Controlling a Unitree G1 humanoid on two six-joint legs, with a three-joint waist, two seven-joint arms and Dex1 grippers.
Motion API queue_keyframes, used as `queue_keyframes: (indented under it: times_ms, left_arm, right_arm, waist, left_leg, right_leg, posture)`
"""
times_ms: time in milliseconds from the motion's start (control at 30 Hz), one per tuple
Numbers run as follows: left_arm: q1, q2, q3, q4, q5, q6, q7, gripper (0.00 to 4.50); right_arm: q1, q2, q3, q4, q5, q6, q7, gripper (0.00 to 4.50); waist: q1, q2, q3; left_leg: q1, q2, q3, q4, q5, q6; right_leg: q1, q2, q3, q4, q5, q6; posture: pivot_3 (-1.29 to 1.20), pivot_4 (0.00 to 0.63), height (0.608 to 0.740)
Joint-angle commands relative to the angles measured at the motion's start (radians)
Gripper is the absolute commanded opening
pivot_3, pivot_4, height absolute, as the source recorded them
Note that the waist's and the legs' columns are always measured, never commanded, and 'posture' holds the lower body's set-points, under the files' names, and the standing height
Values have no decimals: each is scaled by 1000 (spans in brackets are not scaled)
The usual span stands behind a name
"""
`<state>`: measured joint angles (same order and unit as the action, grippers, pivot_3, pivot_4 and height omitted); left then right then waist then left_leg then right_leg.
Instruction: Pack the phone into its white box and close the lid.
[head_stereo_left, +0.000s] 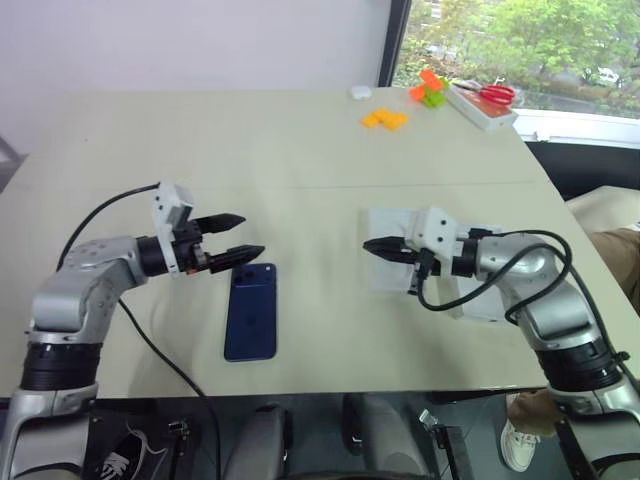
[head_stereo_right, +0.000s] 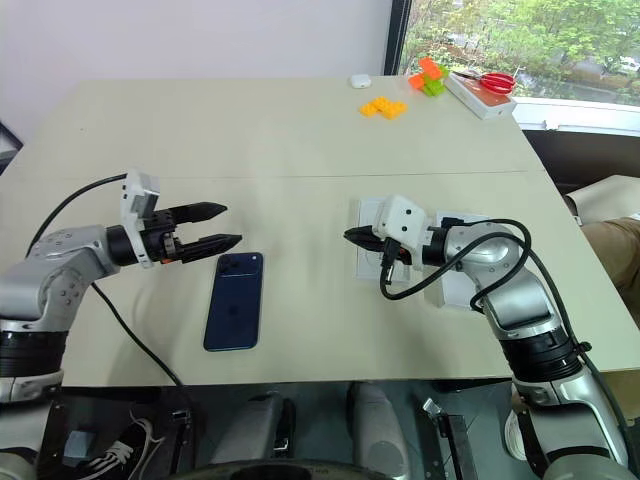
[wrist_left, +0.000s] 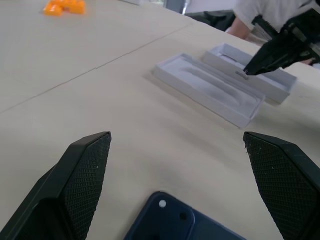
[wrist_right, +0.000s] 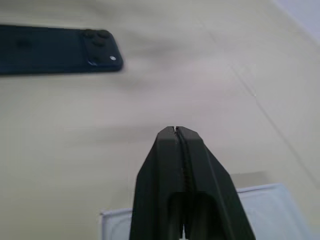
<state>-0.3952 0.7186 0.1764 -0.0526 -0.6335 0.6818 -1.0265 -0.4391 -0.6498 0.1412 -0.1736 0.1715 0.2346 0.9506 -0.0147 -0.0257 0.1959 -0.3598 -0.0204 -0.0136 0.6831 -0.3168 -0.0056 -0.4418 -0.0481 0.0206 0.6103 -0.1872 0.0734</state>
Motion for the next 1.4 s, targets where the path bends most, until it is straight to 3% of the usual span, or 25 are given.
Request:
queue_keyframes:
  times_ms: [33, 200, 367, 800, 1400]
  left_arm:
    - [6, 56, 76, -33, -98, 136, 11, 4500]
    - [72, 208, 118, -12, -202, 435, -1, 4500]
    - [125, 267, 79, -30, -192, 535, 41, 4500]
    - [105, 136, 176, 3, -322, 800, 178, 4500]
    - [128, 50, 130, -58, -296, 814, 293, 4500]
  right_arm:
    - [-5, 20, 29, -65, -22, -26, -17, 33]
    - [38, 54, 168, -150, -159, -90, -59, 33]
    - [10, 60, 244, -88, -307, -194, -101, 33]
    - [-57, 105, 397, 145, -537, -489, -137, 33]
    - [-197, 221, 531, 357, -715, -614, -100, 33]
  waist:
    - [-1, 0, 0]
    - [-12, 0, 0]
    - [-6, 0, 0]
    - [-6, 0, 0]
    - [-7, -1, -1]
  left_leg:
    - [0, 0, 0, 0, 0, 0]
    - [1, 1, 0, -2, 0, 0]
    - [1, 0, 0, 0, 0, 0]
    - [1, 0, 0, 0, 0, 0]
    - [5, 0, -2, 0, 1, -3]
  right_leg:
    - [0, 0, 0, 0, 0, 0]
    - [-1, 2, 0, 1, 0, 0]
    - [0, 0, 0, 1, -3, -2]
    - [-1, 0, 0, 1, -2, -3]
    - [2, 0, 0, 3, -1, -5]
  posture:
    - [0, 150, 740]
    - [0, 150, 740]
    - [0, 150, 740]
    - [0, 150, 740]
    - [0, 150, 740]
